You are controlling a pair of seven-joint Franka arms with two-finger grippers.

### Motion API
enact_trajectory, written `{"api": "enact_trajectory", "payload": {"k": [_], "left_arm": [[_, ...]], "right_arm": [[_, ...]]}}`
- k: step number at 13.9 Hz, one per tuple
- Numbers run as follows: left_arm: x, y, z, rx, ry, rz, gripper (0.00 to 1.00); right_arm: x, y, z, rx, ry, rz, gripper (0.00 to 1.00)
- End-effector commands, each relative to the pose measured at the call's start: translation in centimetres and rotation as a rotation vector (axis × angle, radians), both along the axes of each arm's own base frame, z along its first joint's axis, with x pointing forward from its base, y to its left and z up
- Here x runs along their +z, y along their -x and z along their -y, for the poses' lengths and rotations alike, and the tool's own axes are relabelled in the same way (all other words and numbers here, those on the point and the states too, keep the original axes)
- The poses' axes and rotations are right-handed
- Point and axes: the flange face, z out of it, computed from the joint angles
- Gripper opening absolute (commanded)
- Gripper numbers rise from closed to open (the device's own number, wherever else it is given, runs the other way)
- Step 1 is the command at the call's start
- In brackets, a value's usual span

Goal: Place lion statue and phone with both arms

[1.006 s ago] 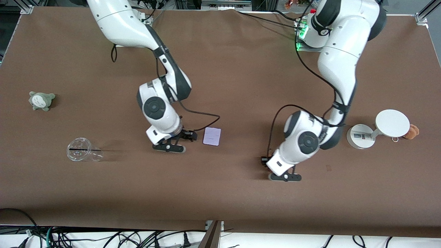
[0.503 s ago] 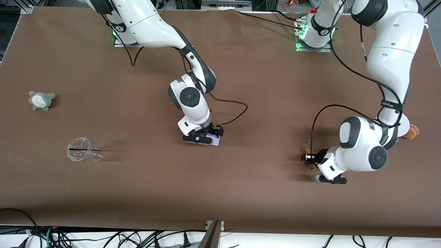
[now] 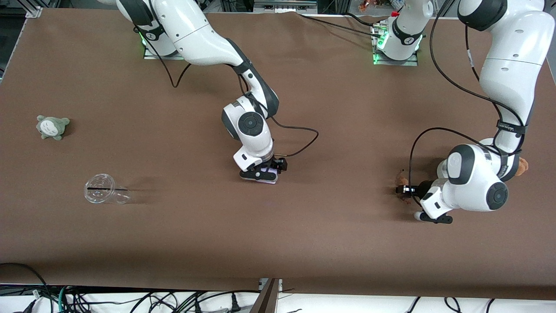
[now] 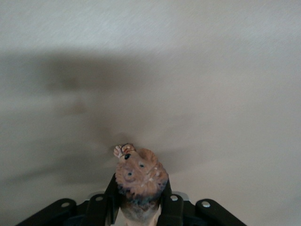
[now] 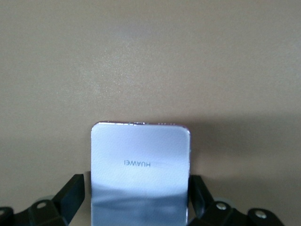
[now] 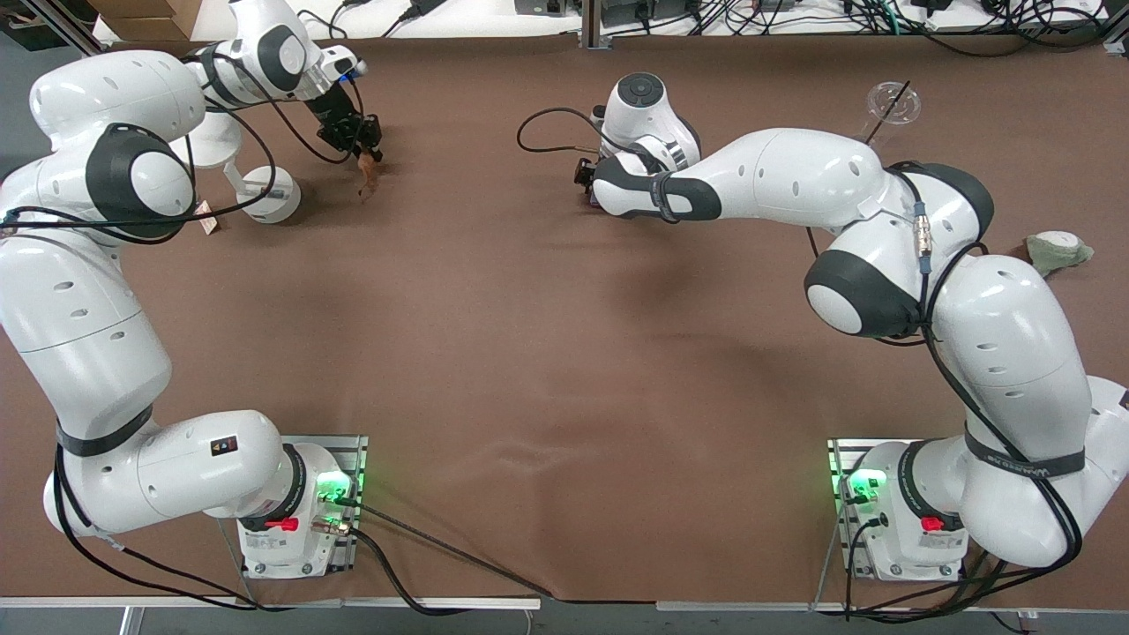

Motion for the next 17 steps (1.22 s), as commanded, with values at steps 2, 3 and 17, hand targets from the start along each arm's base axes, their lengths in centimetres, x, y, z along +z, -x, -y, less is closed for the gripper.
{"api": "enact_trajectory", "payload": {"k": [2,3,17], "left_arm": [[2.7,1.1,-0.7,-0.032,-0.018,-0.025,0.00],[2.8,1.1,-0.7,-0.031,-0.019,-0.026,0.00],[1.6,1.4,-2.1,-0.077,-0.114,-0.033,0.00]], "right_arm": [[0.2,-0.3,-0.5,0.017,0.015,0.028,0.46],[0.2,-0.3,-0.5,0.022,0.019,0.031,0.34],[5.4,-11.9,29.0,0.157,0.149,-0.180,0.31]]}}
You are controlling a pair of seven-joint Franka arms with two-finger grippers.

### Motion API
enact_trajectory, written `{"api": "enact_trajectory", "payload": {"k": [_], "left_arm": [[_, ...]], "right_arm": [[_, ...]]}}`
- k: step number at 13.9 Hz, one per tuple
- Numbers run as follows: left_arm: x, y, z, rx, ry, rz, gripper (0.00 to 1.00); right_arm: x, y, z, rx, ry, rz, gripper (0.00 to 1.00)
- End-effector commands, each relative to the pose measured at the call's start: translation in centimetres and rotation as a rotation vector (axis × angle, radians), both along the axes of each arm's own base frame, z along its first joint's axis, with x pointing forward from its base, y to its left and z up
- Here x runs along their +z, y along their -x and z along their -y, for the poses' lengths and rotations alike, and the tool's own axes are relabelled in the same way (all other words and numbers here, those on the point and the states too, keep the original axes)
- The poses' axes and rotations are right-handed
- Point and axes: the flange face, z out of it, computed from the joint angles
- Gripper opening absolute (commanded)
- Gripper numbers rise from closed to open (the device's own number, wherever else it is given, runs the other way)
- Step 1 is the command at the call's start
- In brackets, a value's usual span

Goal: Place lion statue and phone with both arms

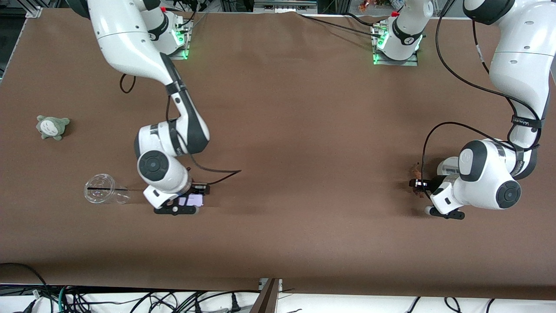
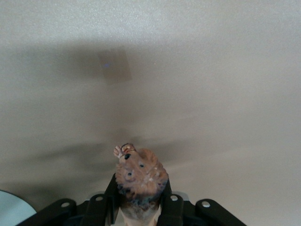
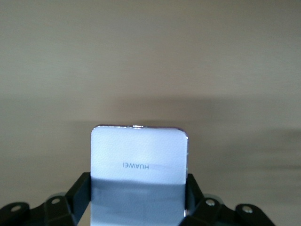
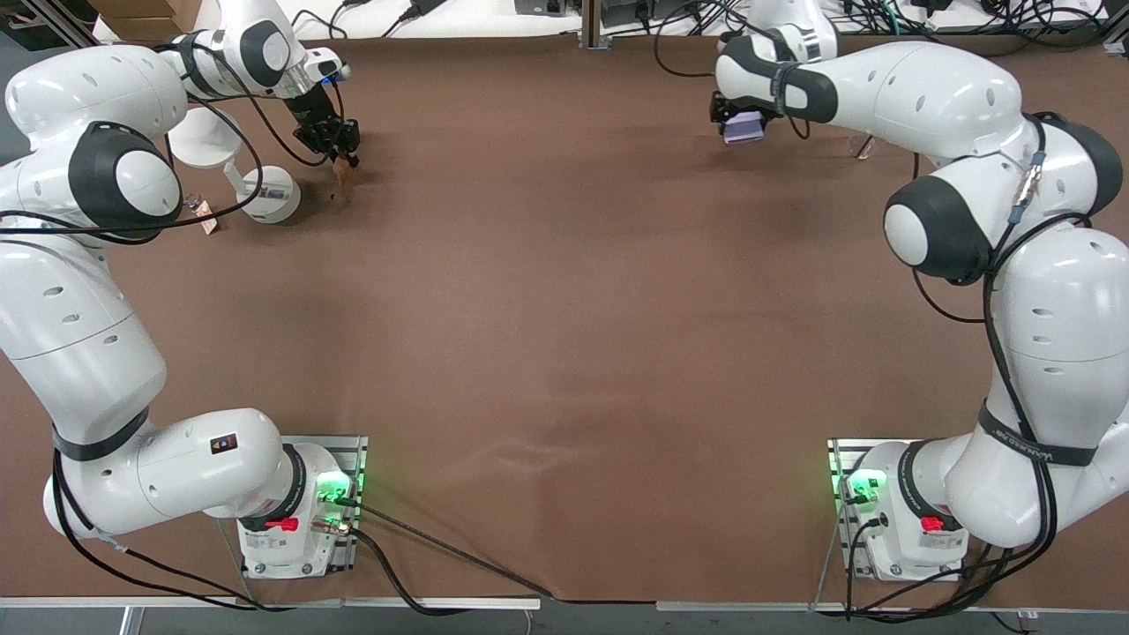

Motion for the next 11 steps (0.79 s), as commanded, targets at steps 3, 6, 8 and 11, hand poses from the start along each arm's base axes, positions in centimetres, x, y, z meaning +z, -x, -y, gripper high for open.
{"api": "enact_trajectory", "payload": {"k": [3,6,8,11], "left_arm": [[0.3,0.5,0.0,-0.027,-0.027,-0.005,0.00],[0.2,0.2,-0.1,-0.050,-0.051,0.026,0.00],[-0.6,0.5,0.1,-0.054,-0.052,0.052,0.00],[-1.0,0.2,-0.3,-0.047,-0.046,0.101,0.00]], "right_arm": [[-1.9,0.3,5.7,0.008,-0.007,-0.065,0.31],[-2.7,0.3,8.7,0.056,-0.010,-0.090,0.31],[-2.8,0.1,10.9,0.076,-0.013,-0.096,0.31],[-3.1,0.0,13.1,0.090,-0.016,-0.100,0.31]]}}
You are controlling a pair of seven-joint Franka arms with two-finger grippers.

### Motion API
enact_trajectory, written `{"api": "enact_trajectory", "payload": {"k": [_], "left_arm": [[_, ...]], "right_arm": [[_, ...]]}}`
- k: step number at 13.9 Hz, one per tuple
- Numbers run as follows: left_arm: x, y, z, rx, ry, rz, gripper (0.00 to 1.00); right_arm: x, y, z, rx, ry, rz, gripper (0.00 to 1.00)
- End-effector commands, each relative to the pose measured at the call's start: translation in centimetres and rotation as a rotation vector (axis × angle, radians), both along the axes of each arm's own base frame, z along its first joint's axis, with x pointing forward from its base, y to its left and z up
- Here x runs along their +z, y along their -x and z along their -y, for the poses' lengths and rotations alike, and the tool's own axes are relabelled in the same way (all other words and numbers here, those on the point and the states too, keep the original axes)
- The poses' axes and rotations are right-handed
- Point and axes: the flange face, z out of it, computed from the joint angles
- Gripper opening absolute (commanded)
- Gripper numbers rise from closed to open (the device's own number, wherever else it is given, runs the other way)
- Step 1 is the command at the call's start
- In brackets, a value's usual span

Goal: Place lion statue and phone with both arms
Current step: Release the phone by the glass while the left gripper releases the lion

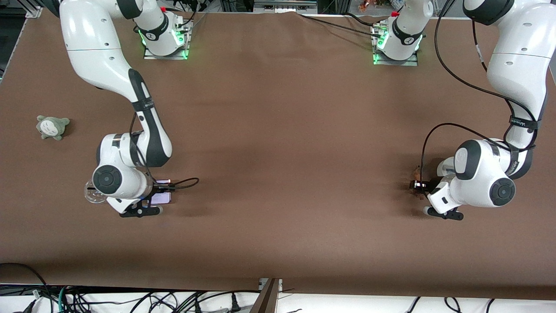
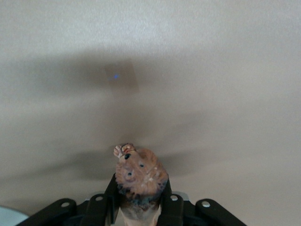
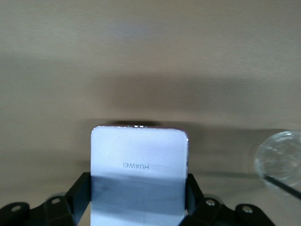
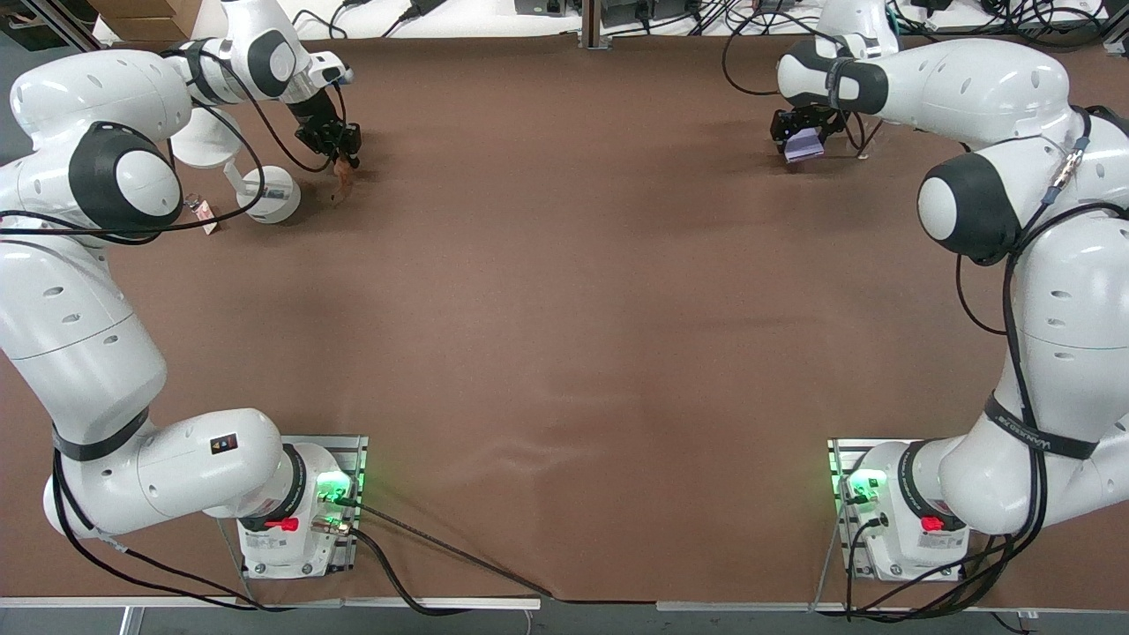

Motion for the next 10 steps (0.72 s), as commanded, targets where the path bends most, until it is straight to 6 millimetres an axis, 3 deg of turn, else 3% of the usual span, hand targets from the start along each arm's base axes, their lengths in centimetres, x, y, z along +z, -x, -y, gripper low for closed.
{"api": "enact_trajectory", "payload": {"k": [1,3,4,5,7,8,10], "left_arm": [[0.08,0.16,-0.39,-0.023,-0.013,0.042,0.00],[0.01,0.21,-0.77,-0.014,-0.009,0.044,0.00],[-0.06,0.24,-1.06,-0.004,-0.002,0.042,0.06],[0.01,0.17,-0.97,-0.004,-0.001,0.044,0.22],[-0.16,0.20,-0.62,0.007,0.005,0.040,1.00],[-0.11,0.16,-0.66,0.018,0.014,0.039,1.00],[0.22,0.03,-0.51,0.019,0.016,0.043,1.00]], "right_arm": [[0.33,0.15,1.82,0.023,-0.024,-0.004,0.31],[0.14,0.11,2.06,0.023,-0.025,-0.003,0.31],[0.23,0.03,1.95,0.025,-0.026,0.003,0.31],[0.02,0.02,1.97,0.025,-0.025,0.006,0.31],[-0.35,0.01,2.09,0.026,-0.025,0.008,0.32],[-0.34,-0.01,2.09,0.026,-0.025,0.009,0.42],[-0.13,-0.20,2.35,0.022,-0.023,0.015,0.99]]}}
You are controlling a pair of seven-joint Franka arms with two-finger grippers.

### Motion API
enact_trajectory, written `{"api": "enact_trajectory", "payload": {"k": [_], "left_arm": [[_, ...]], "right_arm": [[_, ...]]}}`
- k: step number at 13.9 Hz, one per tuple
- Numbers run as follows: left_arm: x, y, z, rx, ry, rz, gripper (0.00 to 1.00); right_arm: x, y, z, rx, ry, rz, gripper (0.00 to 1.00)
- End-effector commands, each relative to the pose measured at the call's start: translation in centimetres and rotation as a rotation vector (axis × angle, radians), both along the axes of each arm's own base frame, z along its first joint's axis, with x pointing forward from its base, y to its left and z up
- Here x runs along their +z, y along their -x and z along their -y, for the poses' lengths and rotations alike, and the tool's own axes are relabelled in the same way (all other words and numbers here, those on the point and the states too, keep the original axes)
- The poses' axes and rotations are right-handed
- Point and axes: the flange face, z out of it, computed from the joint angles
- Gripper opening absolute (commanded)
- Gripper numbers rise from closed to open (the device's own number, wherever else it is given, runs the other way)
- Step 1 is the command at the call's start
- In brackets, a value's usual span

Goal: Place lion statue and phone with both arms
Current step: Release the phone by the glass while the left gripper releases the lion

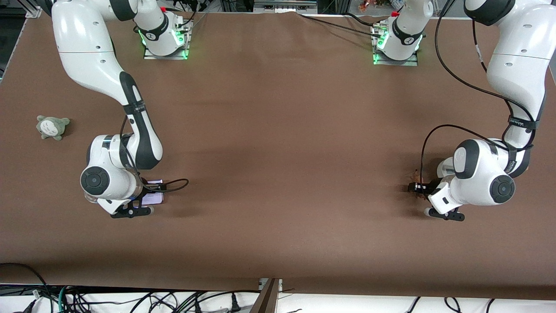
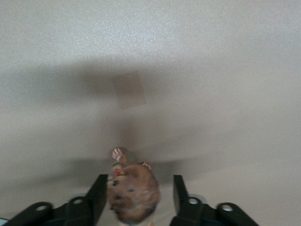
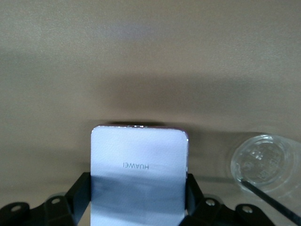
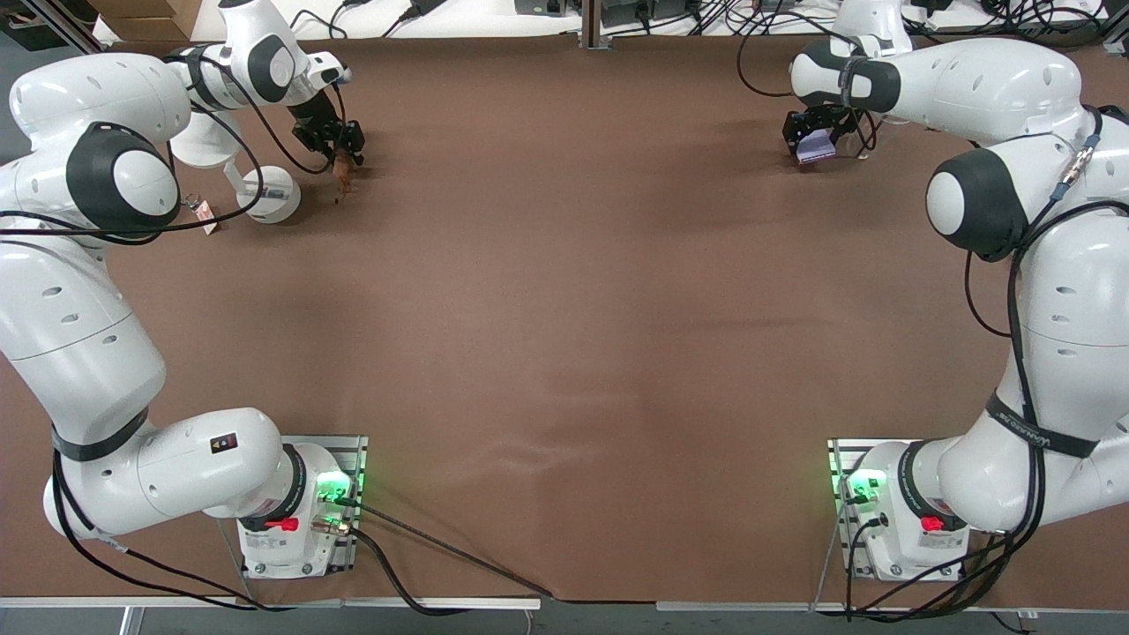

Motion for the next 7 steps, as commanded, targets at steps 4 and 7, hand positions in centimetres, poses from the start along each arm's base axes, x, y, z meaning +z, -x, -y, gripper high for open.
{"api": "enact_trajectory", "payload": {"k": [4,7], "left_arm": [[3.9,-0.6,0.4,-0.009,0.004,0.054,1.00],[9.9,-0.6,2.5,-0.044,-0.028,0.085,1.00]], "right_arm": [[3.8,-0.9,-1.9,0.041,-0.019,0.058,1.00],[11.1,-1.1,-4.1,0.068,-0.036,0.092,1.00]]}}
